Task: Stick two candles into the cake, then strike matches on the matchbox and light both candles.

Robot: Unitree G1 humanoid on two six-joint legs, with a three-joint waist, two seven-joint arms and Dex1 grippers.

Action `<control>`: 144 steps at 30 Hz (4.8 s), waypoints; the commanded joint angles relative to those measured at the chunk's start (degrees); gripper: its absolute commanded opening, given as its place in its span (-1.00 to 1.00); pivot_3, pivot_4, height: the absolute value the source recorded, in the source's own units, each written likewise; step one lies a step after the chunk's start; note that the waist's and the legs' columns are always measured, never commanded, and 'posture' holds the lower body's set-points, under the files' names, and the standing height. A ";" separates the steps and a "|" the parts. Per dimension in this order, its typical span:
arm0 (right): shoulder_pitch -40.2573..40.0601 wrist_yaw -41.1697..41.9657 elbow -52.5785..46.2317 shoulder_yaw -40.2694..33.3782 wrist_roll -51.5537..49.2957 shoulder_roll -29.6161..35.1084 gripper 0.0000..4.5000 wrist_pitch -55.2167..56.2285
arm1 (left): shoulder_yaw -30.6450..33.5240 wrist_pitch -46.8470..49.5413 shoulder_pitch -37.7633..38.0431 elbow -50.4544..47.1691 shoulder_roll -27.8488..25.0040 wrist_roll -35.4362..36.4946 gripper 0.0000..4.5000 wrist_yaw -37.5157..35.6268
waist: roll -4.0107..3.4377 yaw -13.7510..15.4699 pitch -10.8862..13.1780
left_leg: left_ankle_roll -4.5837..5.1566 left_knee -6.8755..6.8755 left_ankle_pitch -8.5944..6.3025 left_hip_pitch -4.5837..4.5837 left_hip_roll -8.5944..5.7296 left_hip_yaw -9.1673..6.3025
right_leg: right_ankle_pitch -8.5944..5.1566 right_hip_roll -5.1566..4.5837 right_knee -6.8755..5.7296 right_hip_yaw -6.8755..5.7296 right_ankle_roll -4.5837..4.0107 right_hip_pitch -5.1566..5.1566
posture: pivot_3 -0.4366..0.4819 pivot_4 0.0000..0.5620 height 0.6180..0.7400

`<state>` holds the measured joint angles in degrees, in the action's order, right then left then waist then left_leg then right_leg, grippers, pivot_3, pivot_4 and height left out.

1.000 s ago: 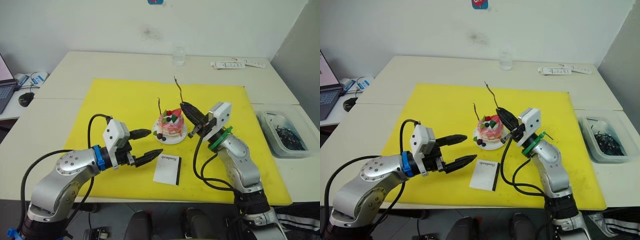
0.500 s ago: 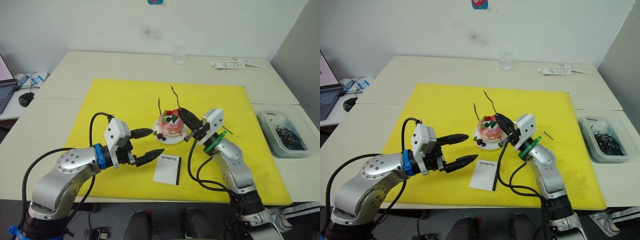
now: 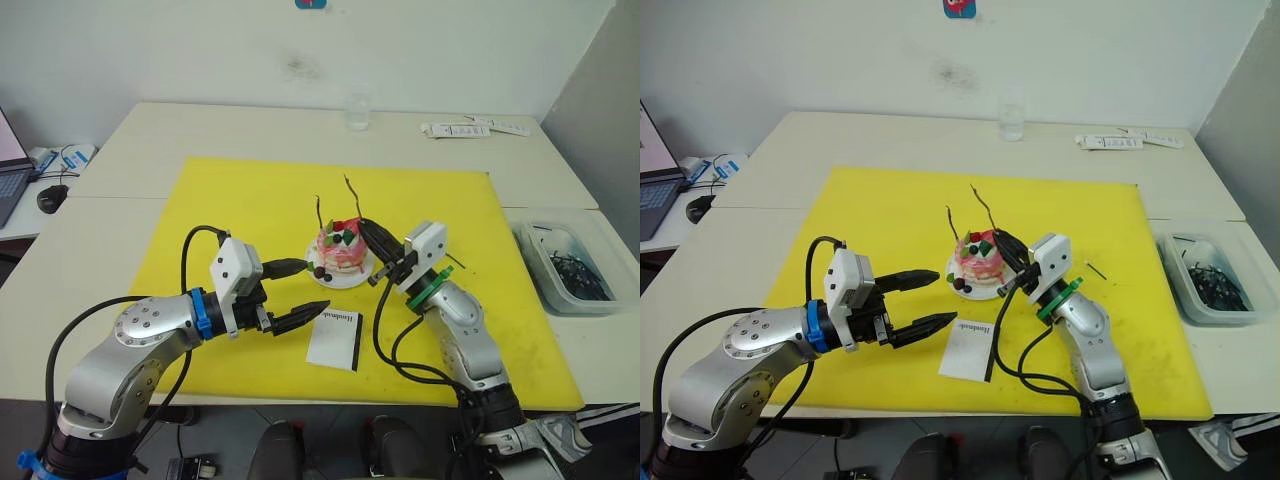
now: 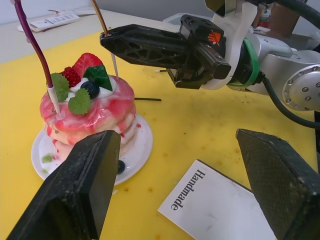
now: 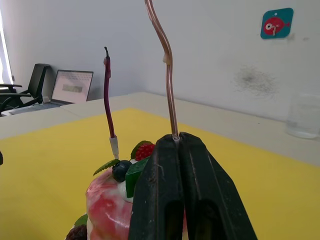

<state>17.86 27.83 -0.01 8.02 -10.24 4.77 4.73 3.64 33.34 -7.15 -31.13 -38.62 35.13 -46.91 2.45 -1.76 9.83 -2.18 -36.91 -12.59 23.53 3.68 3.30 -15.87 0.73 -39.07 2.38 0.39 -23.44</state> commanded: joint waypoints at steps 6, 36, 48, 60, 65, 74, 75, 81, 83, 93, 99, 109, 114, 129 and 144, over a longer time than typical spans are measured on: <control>-1.00 -0.93 0.71 -0.13 0.32 -0.79 -0.97 2.57 | -0.33 -0.73 -1.03 -0.73 -0.44 -0.05 0.82 -0.39 | 0.00 0.00 0.00 | 0.00 0.00 0.00 0.00 0.00 0.00 | 0.00 0.00 0.00 0.00 0.00 0.00 | -0.05 -0.47 1.00; -3.58 -3.15 3.08 0.12 0.37 -3.25 -0.97 4.29 | -0.89 -0.96 -0.53 -0.99 -0.64 -0.13 0.82 -0.44 | -0.01 -0.02 -0.01 | 0.00 0.00 0.00 -0.03 0.01 0.01 | 0.00 -0.02 -0.01 0.01 0.00 0.01 | -0.05 -0.47 1.00; -3.97 -1.99 2.86 0.81 -0.38 -3.37 -0.97 4.36 | -0.96 -0.85 -0.21 -1.23 -0.67 -0.11 0.82 -0.36 | -0.01 -0.02 -0.01 | 0.00 0.00 0.00 -0.06 0.01 0.00 | 0.01 -0.02 -0.02 0.01 -0.01 0.03 | -0.05 -0.47 1.00; -3.84 -2.81 0.48 0.65 1.41 -1.97 0.27 4.86 | -1.80 -1.20 -0.37 -1.29 -0.19 -0.36 0.82 -0.09 | -0.02 -0.02 -0.01 | 0.00 0.01 0.00 -0.06 0.01 0.01 | 0.00 -0.03 -0.01 0.02 -0.01 0.03 | -0.05 -0.47 1.00; -3.94 -2.56 -1.42 0.85 2.27 -0.80 0.90 4.67 | -2.13 -1.44 -0.56 -1.05 -0.01 -0.59 0.82 -0.06 | -0.02 -0.01 -0.01 | 0.00 0.02 0.00 -0.07 0.02 0.00 | 0.00 -0.02 -0.01 0.01 -0.01 0.03 | -0.05 -0.47 1.00; -4.08 -1.51 -3.99 -0.19 1.59 2.41 0.90 2.76 | -2.57 -2.29 -0.23 -0.65 0.52 -1.26 0.82 -0.24 | -0.02 0.00 -0.01 | 0.00 0.00 0.00 -0.07 -0.01 0.04 | 0.01 -0.03 -0.01 0.04 -0.01 0.03 | -0.05 -0.47 1.00; -4.22 -1.23 -4.63 -0.39 1.33 2.98 0.90 2.33 | -2.53 -2.36 -0.11 -0.67 0.53 -1.30 0.82 -0.24 | -0.02 0.01 -0.01 | 0.00 0.00 0.00 -0.07 -0.01 0.04 | 0.00 -0.03 -0.01 0.04 -0.01 0.03 | -0.05 -0.47 1.00; -6.71 3.09 -10.61 -0.23 -0.69 7.93 0.90 -1.45 | -1.44 -2.85 0.88 -0.44 -0.05 -1.58 0.82 -0.61 | -0.02 0.03 -0.01 | 0.00 0.03 0.00 -0.07 0.01 0.03 | 0.00 -0.03 0.02 0.03 -0.01 0.03 | -0.05 -0.47 1.00; -7.50 4.40 -12.50 -0.55 -1.36 10.05 0.90 -3.46 | -0.77 -2.96 1.31 -0.30 -0.31 -1.65 0.82 -0.53 | -0.01 0.04 -0.01 | 0.00 0.03 0.00 -0.07 0.02 0.02 | 0.00 -0.03 0.01 0.02 -0.01 0.03 | -0.05 -0.47 1.00; -9.45 4.49 -19.41 -0.05 -1.44 16.72 0.90 -20.79 | 0.45 -4.42 2.99 0.24 -0.86 -2.78 0.82 -0.05 | -0.01 0.09 -0.01 | 0.00 0.02 0.00 -0.08 0.00 0.05 | 0.01 -0.03 0.01 0.04 -0.03 0.04 | -0.05 -0.47 1.00; -10.04 4.17 -21.50 2.38 0.28 17.73 0.31 -28.38 | 0.52 -4.95 2.67 0.78 -0.72 -3.29 0.82 0.34 | -0.01 0.09 -0.01 | 0.00 0.02 0.00 -0.09 0.02 0.04 | 0.01 -0.03 0.00 0.03 -0.03 0.03 | -0.05 -0.47 1.00; -6.10 0.74 -19.43 4.58 2.77 15.09 -0.99 -34.84 | 0.35 -4.97 2.62 0.84 -0.44 -3.66 0.82 0.58 | -0.01 0.07 -0.01 | 0.00 0.02 0.00 -0.08 0.00 0.04 | 0.01 -0.01 0.02 0.02 -0.03 0.03 | -0.05 -0.47 1.00; -4.47 0.14 -18.55 5.22 3.21 14.25 -0.99 -36.01 | 0.15 -4.86 2.42 0.79 -0.21 -3.74 0.82 0.84 | 0.00 0.06 -0.01 | 0.00 0.02 0.00 -0.08 -0.01 0.06 | 0.01 -0.01 0.03 0.04 -0.02 0.03 | -0.05 -0.47 1.00; -3.72 -0.19 -19.34 2.06 4.40 15.77 -0.99 -33.79 | 1.00 -2.93 2.96 1.22 -0.61 -1.94 0.82 0.86 | -0.01 0.06 -0.01 | 0.00 0.03 0.00 -0.08 0.00 0.06 | 0.01 -0.01 0.03 0.02 -0.03 0.03 | -0.05 -0.47 1.00; -8.66 14.72 -36.00 -2.55 -7.29 33.28 -0.99 -42.83 | 5.61 48.47 -4.76 14.60 -15.94 37.01 0.82 0.39 | 0.00 0.01 0.00 | 0.00 0.04 0.00 -0.08 0.01 -0.03 | -0.01 0.03 0.03 -0.05 -0.04 0.00 | -0.05 -0.47 1.00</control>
<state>9.33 41.64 -33.50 6.82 -16.02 37.28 -37.55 9.71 79.64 -10.66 -17.03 -54.31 70.44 -46.86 2.45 -1.76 9.83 -2.18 -36.87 -12.59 23.45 3.67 3.27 -15.88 0.76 -39.05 2.33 0.35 -23.44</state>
